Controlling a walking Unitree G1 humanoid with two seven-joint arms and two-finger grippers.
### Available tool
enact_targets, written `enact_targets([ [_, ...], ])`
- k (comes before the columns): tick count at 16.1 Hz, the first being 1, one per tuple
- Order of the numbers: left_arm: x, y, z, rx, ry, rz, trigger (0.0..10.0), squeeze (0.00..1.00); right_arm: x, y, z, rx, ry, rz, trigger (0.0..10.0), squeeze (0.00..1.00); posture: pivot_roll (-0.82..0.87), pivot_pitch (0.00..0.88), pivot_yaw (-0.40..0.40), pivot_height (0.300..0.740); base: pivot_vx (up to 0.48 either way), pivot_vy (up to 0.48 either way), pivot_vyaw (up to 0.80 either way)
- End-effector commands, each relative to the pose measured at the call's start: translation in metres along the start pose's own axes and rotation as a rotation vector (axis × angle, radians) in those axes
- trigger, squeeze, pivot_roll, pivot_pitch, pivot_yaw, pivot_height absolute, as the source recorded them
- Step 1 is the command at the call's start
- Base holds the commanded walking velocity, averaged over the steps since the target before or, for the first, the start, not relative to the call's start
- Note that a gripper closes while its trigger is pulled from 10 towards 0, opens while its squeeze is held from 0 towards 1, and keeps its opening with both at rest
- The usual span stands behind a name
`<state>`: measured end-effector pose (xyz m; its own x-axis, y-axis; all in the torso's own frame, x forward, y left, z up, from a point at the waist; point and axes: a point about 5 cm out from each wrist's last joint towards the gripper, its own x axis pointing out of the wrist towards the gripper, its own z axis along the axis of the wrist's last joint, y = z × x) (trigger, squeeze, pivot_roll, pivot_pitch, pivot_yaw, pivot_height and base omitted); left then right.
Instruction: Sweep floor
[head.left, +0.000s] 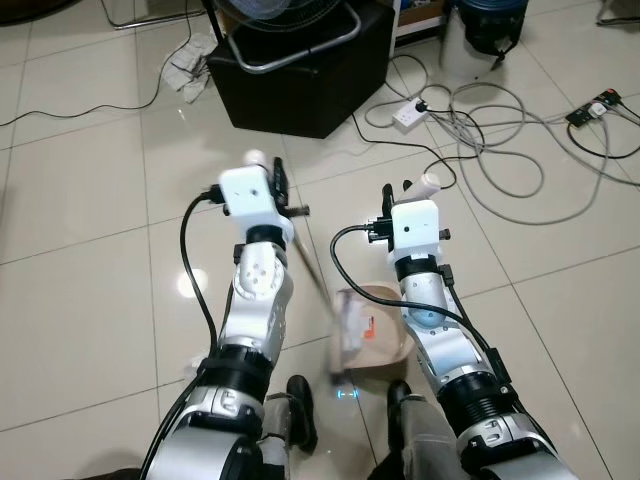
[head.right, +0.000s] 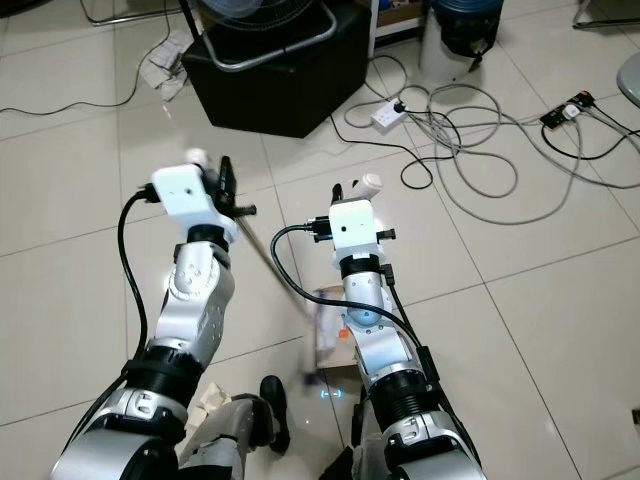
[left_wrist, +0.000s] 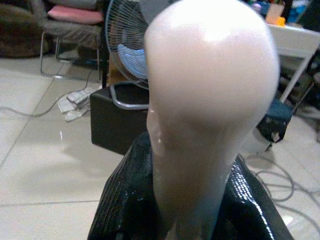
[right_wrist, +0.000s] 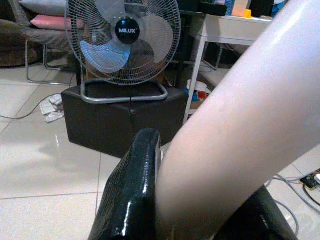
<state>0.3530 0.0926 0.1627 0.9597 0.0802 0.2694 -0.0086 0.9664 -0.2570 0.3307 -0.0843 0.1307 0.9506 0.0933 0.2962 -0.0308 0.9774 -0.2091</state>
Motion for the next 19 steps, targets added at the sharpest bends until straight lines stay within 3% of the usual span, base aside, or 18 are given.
enact_targets([
  [1, 0.007, -0.005, 0.015, -0.073, -0.05, 0.017, 10.0, 0.0, -0.008, 0.007, -0.007, 0.02, 0.033, 0.021, 10.0, 0.0, 0.02, 0.372, 0.103, 0.74, 0.0, 0.0, 0.0],
  [4, 0.018, -0.011, 0.032, -0.105, -0.092, -0.061, 10.0, 0.0, -0.009, 0.006, -0.01, 0.02, 0.04, 0.02, 10.0, 0.0, 0.02, 0.354, 0.107, 0.74, 0.0, 0.0, 0.0],
  [6, 0.017, -0.016, 0.039, -0.037, -0.12, -0.201, 10.0, 0.0, -0.01, 0.003, -0.011, 0.023, 0.042, 0.012, 10.0, 0.0, 0.02, 0.329, 0.112, 0.74, 0.0, 0.0, 0.0],
  [9, 0.017, -0.01, 0.049, 0.019, -0.144, -0.29, 10.0, 0.0, -0.012, -0.006, -0.013, 0.048, 0.054, -0.033, 10.0, 0.0, 0.0, 0.278, 0.118, 0.74, 0.0, 0.0, 0.0],
  [11, 0.022, 0.011, 0.067, 0.118, -0.103, -0.377, 10.0, 0.0, -0.02, -0.028, -0.012, 0.076, 0.051, -0.115, 10.0, 0.0, -0.03, 0.206, 0.132, 0.74, 0.0, 0.0, 0.0],
  [14, 0.018, 0.03, 0.065, 0.172, -0.036, -0.352, 10.0, 0.0, -0.019, -0.04, -0.004, 0.097, 0.036, -0.134, 10.0, 0.0, -0.06, 0.167, 0.141, 0.74, 0.0, 0.0, 0.0],
  [16, 0.01, 0.043, 0.061, 0.187, -0.023, -0.323, 10.0, 0.0, -0.017, -0.046, 0.006, 0.118, 0.011, -0.139, 10.0, 0.0, -0.09, 0.092, 0.142, 0.74, 0.0, 0.0, 0.0],
  [17, 0.001, 0.059, 0.058, 0.223, -0.01, -0.269, 10.0, 0.0, -0.014, -0.05, 0.019, 0.153, -0.009, -0.138, 10.0, 0.0, -0.1, 0.06, 0.139, 0.74, 0.0, 0.0, 0.0],
  [19, -0.014, 0.077, 0.053, 0.294, 0.022, -0.231, 10.0, 0.0, -0.009, -0.048, 0.033, 0.198, 0.013, -0.077, 10.0, 0.0, -0.12, 0.007, 0.122, 0.74, 0.0, 0.0, 0.0],
])
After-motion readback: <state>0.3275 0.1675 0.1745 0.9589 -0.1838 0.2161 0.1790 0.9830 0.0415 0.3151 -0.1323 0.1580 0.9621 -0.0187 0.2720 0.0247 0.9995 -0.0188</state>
